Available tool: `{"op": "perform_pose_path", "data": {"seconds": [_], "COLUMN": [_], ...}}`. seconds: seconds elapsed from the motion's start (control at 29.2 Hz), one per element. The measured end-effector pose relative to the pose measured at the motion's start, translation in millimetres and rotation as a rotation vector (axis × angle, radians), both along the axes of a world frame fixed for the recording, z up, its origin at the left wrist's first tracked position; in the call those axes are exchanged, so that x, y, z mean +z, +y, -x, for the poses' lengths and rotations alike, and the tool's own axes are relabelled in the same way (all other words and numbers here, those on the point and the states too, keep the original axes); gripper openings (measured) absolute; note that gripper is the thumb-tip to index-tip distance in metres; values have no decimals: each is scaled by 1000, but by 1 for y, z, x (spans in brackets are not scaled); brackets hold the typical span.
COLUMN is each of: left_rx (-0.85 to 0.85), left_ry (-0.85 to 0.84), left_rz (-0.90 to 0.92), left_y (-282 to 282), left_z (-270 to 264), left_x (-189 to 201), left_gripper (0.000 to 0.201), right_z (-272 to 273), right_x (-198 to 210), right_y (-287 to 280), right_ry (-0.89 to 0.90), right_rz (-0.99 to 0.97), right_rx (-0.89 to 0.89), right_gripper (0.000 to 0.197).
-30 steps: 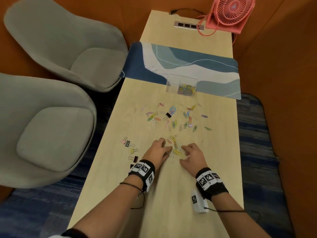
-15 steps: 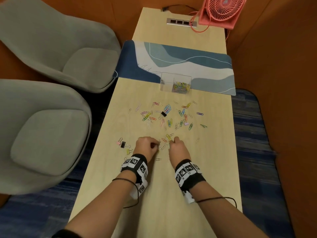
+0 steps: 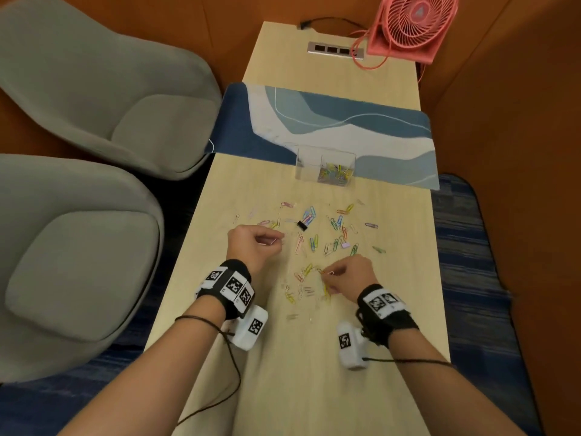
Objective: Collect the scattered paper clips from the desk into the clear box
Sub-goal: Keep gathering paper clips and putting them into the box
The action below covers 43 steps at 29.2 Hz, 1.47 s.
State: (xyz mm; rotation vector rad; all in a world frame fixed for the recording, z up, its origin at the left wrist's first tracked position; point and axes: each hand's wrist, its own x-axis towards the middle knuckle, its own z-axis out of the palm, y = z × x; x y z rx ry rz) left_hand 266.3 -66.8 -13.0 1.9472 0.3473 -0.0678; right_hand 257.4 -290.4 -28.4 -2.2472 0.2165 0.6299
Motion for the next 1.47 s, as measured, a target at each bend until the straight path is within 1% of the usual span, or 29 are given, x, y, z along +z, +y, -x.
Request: {"op": "perform_pose_path", "data": {"seconds": [0.07,0.14,0.21,0.31,0.38,0.44,0.51,0.68,0.79,0.89,0.96,1.09,1.16,1.23,1.3,1.37,1.47], "left_rx": [-17,-32,-38,-41,-64,-100,-151,-362,-452,-520,-542,-655,-695,-721,-743,-728,-600], "left_ry": [-21,-48,-89,-174,-221,-253,-281,-290,-289,-275,-279,-266,-245,-269,-305,-341,-437], "left_rz": [9,4,8,24,4,5,-9,-168,-235,-296,-310,-434,-494,-525,-536,-502,-413], "left_y": [2,-2,-9,-23,-35,-48,-60,-81,-86,-85,-85,-88,-89,-90,-90,-88,-79], "left_z": [-19,-41,-65,-108,-140,-169,-193,-227,-236,-239,-238,-240,-241,-241,-238,-234,-227], "left_x": [5,13,22,33,38,38,36,20,5,-4,-5,0,1,-1,-2,-3,-4], "left_gripper": [15,14,14,12,13,12,13,12,13,18,23,16,19,22,25,27,28], "right_z": [-11,-29,-52,-88,-111,-132,-152,-180,-188,-190,-189,-188,-189,-190,-192,-196,-205], "right_x": [13,24,35,52,58,59,56,47,40,34,29,23,22,22,22,23,25], "right_y": [-10,-17,-21,-26,-29,-32,-35,-37,-40,-40,-41,-39,-39,-39,-39,-39,-33], "right_ry": [88,96,58,-7,-21,-22,-29,-21,-9,0,4,9,-11,-35,-73,-125,-219], "right_rz": [-339,-551,-692,-930,-1086,-1209,-1283,-1328,-1326,-1313,-1290,-1282,-1297,-1290,-1241,-1138,-923], "right_rx": [-244,-387,-485,-637,-726,-781,-814,-838,-863,-897,-912,-947,-957,-944,-933,-908,-818], "right_gripper": [14,22,23,14,13,13,12,15,11,17,21,17,20,26,30,28,20]}}
